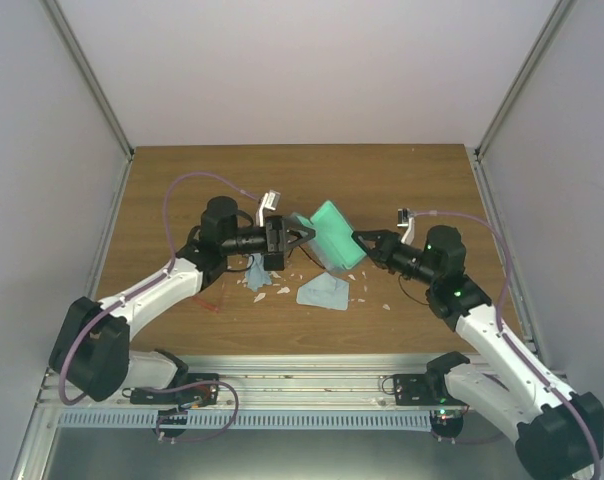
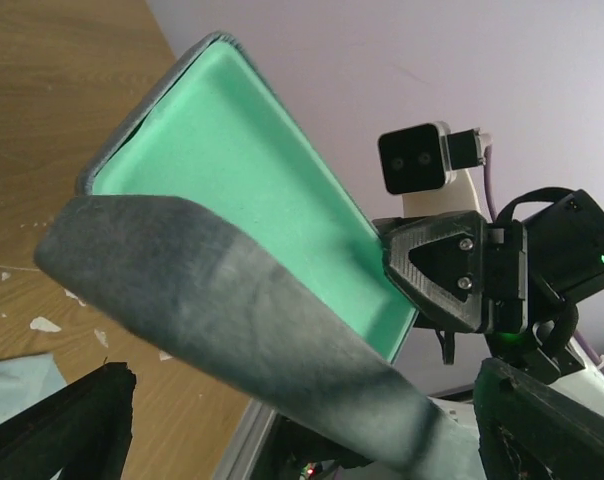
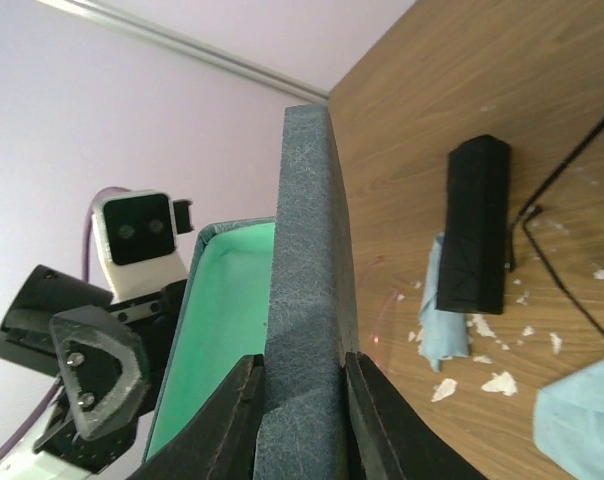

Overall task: Organize the sunglasses
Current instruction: Open the sunglasses case, then place the sunglasses case at the center of the board.

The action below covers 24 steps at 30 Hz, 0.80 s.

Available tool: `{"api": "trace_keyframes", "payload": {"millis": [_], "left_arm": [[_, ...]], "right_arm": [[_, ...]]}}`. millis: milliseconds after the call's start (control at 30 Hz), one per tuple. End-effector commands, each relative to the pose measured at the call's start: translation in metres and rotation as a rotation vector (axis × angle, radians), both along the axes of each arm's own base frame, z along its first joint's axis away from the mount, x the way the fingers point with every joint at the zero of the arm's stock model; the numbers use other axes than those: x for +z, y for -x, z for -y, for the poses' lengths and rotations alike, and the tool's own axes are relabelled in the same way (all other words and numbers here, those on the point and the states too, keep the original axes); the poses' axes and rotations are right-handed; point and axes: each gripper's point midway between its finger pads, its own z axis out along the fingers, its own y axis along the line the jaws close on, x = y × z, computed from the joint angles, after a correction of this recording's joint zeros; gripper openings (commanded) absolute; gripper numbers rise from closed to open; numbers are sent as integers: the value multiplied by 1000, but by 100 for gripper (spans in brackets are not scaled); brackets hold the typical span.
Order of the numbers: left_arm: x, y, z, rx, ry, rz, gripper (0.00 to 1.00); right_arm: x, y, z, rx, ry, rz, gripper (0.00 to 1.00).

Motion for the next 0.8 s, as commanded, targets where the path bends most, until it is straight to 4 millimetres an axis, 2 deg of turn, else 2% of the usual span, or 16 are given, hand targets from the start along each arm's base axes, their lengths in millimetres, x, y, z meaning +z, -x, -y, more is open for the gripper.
{"api": "trace_keyframes", "payload": {"millis": [0,100,200,367,533,633,767], "left_arm": [[1,-9,3,-3,-10,14,92],[-8,-14,3,7,-30,-5,94],[-16,-19,-1,37,-64,-12,95],[-23,-24,-11,101,-131,4,98],[-38,-12,-24,133,-178,1,98],[-51,-2,-32,142,-207,-14,97],[-67,8,-40,159,-235,-33,98]], "right_arm": [[-11,-6,13,-45,4,-6,5],[-24,-10,23,-80,27,-25,4],[-35,-18,40,-145,85,-28,4],[-65,-36,92,-336,278,-57,4],[-94,-62,143,-534,535,-80,1],[-108,-72,155,-564,635,-79,1],[-126,-83,156,-521,732,-50,1]]}}
